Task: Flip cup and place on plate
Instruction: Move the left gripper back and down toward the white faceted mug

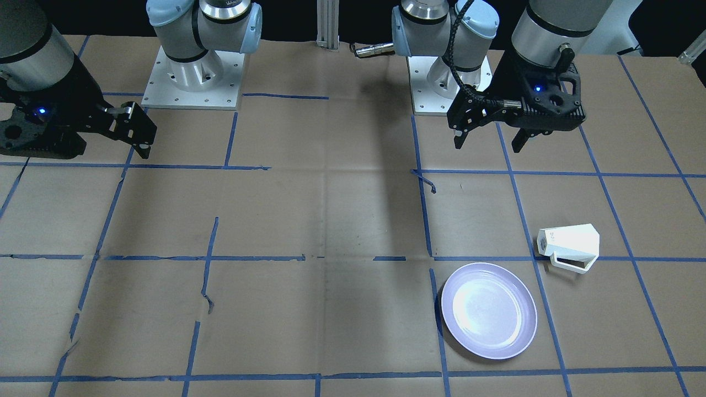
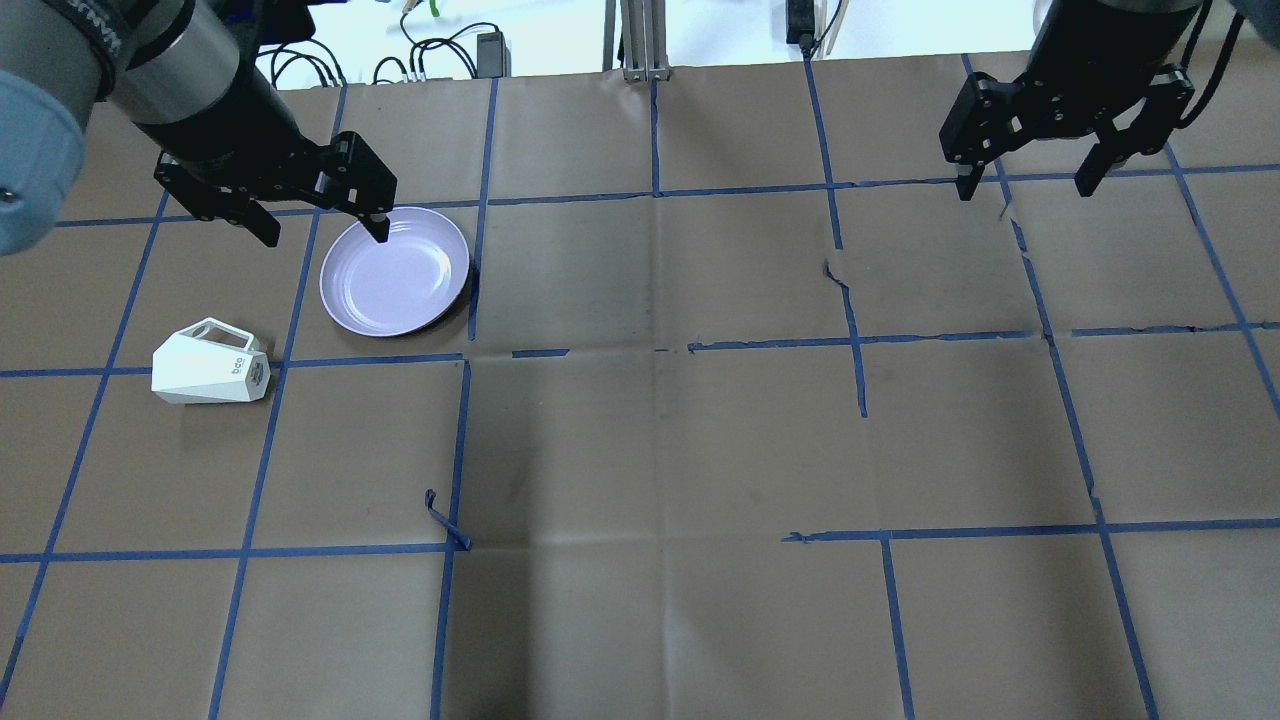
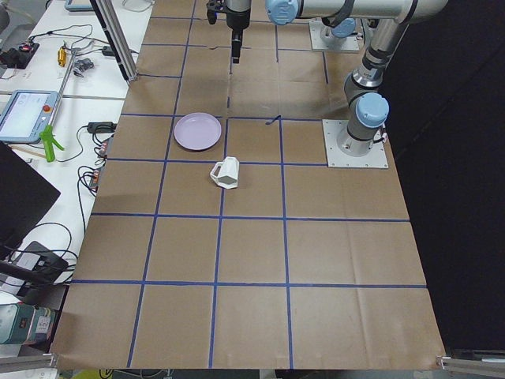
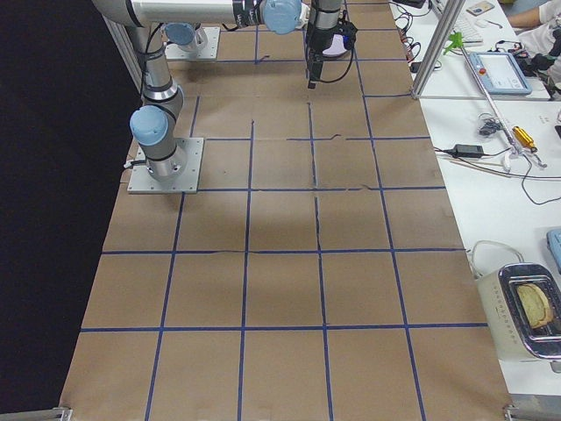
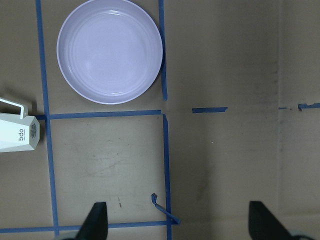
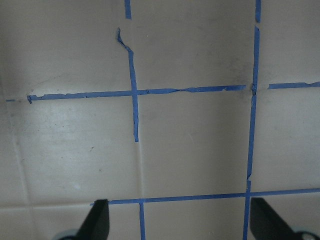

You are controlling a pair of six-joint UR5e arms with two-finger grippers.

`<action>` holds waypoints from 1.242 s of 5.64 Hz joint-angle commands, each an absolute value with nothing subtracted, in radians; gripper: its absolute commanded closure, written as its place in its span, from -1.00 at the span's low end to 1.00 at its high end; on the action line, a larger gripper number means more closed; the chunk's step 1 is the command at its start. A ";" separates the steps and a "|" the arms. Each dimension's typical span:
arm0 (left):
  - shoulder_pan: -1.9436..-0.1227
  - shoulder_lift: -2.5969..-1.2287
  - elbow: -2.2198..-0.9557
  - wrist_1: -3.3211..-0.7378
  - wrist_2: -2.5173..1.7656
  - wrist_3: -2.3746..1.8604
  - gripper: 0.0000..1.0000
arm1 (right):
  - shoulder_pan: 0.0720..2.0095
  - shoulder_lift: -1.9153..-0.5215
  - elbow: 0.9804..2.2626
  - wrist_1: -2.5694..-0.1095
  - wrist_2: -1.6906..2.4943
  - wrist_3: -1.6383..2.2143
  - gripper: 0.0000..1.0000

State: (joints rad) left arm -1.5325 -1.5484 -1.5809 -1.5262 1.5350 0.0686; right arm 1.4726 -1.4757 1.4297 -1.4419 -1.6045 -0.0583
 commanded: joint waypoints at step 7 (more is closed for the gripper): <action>-1.064 -1.494 -1.514 -1.770 1.539 0.538 -0.95 | 1.473 -1.476 1.430 -1.442 -1.605 -0.058 -1.00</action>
State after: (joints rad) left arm -1.1735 -1.4995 -1.5218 -1.7169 1.5393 0.4004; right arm 1.4726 -1.4757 1.4297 -1.4419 -1.6045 -0.0583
